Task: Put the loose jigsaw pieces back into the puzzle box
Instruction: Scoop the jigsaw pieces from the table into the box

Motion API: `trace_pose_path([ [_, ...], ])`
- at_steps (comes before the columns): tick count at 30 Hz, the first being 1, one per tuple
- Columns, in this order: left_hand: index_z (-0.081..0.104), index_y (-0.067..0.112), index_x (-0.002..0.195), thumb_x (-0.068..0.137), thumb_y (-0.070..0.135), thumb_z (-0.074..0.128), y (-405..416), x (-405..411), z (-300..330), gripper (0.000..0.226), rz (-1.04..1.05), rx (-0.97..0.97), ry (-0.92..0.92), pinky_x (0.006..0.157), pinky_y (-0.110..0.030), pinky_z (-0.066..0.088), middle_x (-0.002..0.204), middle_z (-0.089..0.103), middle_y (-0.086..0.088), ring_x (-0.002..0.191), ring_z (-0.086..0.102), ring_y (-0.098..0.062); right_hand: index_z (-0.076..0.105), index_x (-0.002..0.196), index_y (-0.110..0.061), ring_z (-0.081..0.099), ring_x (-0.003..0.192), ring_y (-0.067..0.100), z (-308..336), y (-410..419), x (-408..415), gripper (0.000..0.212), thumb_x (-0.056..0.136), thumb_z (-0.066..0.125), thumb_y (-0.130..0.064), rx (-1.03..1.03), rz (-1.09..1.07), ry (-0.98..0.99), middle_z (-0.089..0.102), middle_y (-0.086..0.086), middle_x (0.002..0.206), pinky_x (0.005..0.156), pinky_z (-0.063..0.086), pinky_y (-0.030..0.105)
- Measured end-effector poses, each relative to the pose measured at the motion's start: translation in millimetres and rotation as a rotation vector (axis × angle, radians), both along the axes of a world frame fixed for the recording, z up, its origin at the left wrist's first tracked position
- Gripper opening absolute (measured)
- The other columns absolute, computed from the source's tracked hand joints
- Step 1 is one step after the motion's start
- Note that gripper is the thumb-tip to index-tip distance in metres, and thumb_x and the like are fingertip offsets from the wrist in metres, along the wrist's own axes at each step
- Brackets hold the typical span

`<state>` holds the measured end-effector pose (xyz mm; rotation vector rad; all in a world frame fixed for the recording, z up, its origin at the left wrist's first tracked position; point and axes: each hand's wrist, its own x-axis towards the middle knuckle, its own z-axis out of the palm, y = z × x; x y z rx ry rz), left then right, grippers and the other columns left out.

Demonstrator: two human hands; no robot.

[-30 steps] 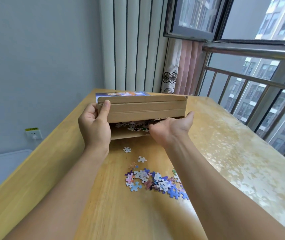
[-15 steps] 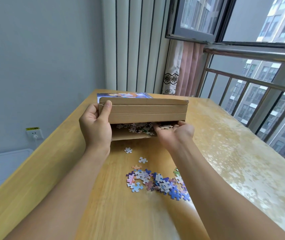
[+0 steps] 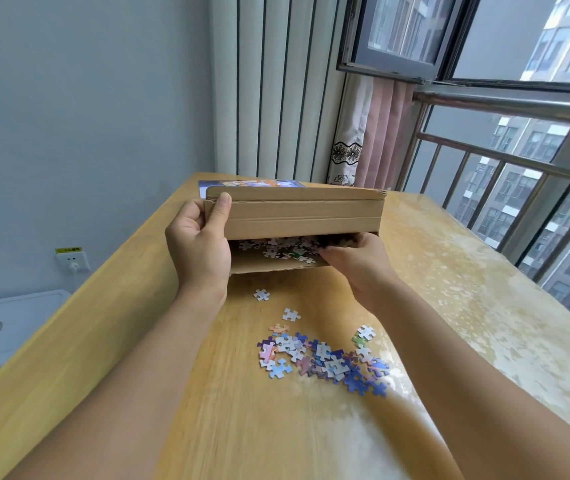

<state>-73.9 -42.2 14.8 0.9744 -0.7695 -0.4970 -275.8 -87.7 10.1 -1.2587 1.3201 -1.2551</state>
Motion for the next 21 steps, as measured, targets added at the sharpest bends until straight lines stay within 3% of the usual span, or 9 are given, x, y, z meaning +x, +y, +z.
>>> trace_pose_path([
  [4,0.058,0.025,0.063,0.088,0.044,0.069,0.5,0.0,2.3,0.033,0.010,0.001,0.003,0.062,-0.046,0.039,0.061,0.056,0.013,0.065,0.043,-0.033,0.052,0.125,0.003,0.057,0.116,0.023,3.7,2.2,-5.5,0.037,0.093,0.044,0.020,0.023,0.137,-0.298,0.057,0.010,0.123,0.088,0.057,0.026],
  [7,0.059,0.024,0.066,0.093,0.039,0.068,1.3,-2.2,1.8,0.032,0.012,0.000,-0.009,0.058,-0.044,0.037,0.061,0.057,0.014,0.065,0.043,-0.032,0.053,0.125,-0.005,0.057,0.107,0.019,-0.9,1.9,-8.5,0.045,0.093,0.037,0.022,-0.033,0.140,-0.265,0.059,0.005,0.122,0.075,0.054,0.023],
  [12,0.059,0.022,0.068,0.092,0.041,0.068,1.7,-1.7,1.7,0.032,0.012,0.001,-0.007,0.062,-0.046,0.040,0.061,0.056,0.015,0.065,0.044,-0.032,0.054,0.128,-0.011,0.061,0.094,0.014,-14.5,6.1,-10.7,0.034,0.099,0.051,0.005,-0.206,0.024,0.039,0.066,-0.003,0.118,0.058,0.049,0.018],
  [14,0.059,0.023,0.066,0.092,0.040,0.069,2.9,-1.9,3.1,0.033,0.015,0.003,-0.004,0.064,-0.046,0.040,0.061,0.056,0.016,0.066,0.044,-0.032,0.054,0.129,-0.017,0.063,0.100,0.012,-18.2,7.9,-12.6,0.032,0.099,0.055,-0.006,-0.259,0.013,0.178,0.066,-0.008,0.120,0.062,0.054,0.021],
  [16,0.059,0.026,0.062,0.093,0.038,0.069,3.9,-2.2,4.9,0.035,0.016,0.003,0.002,0.065,-0.046,0.040,0.058,0.054,0.017,0.066,0.043,-0.031,0.054,0.128,-0.021,0.062,0.107,0.013,-16.4,11.9,-15.6,0.032,0.098,0.058,-0.015,-0.305,0.009,0.376,0.065,-0.010,0.120,0.076,0.057,0.030],
  [19,0.060,0.032,0.058,0.092,0.038,0.069,3.2,-1.2,6.8,0.036,0.013,0.002,0.001,0.065,-0.047,0.040,0.056,0.052,0.018,0.066,0.042,-0.030,0.061,0.125,-0.020,0.063,0.101,0.016,-6.6,30.8,-23.8,0.033,0.093,0.058,-0.010,-0.463,-0.012,0.713,0.068,-0.008,0.113,0.077,0.047,0.022],
  [21,0.059,0.032,0.057,0.091,0.039,0.069,2.3,-0.1,6.4,0.036,0.014,-0.002,0.011,0.065,-0.047,0.039,0.056,0.051,0.018,0.067,0.041,-0.029,0.066,0.126,-0.021,0.065,0.106,0.017,-1.0,44.9,-27.9,0.034,0.095,0.056,-0.015,-0.568,0.025,1.002,0.070,-0.007,0.119,0.085,0.050,0.029],
])
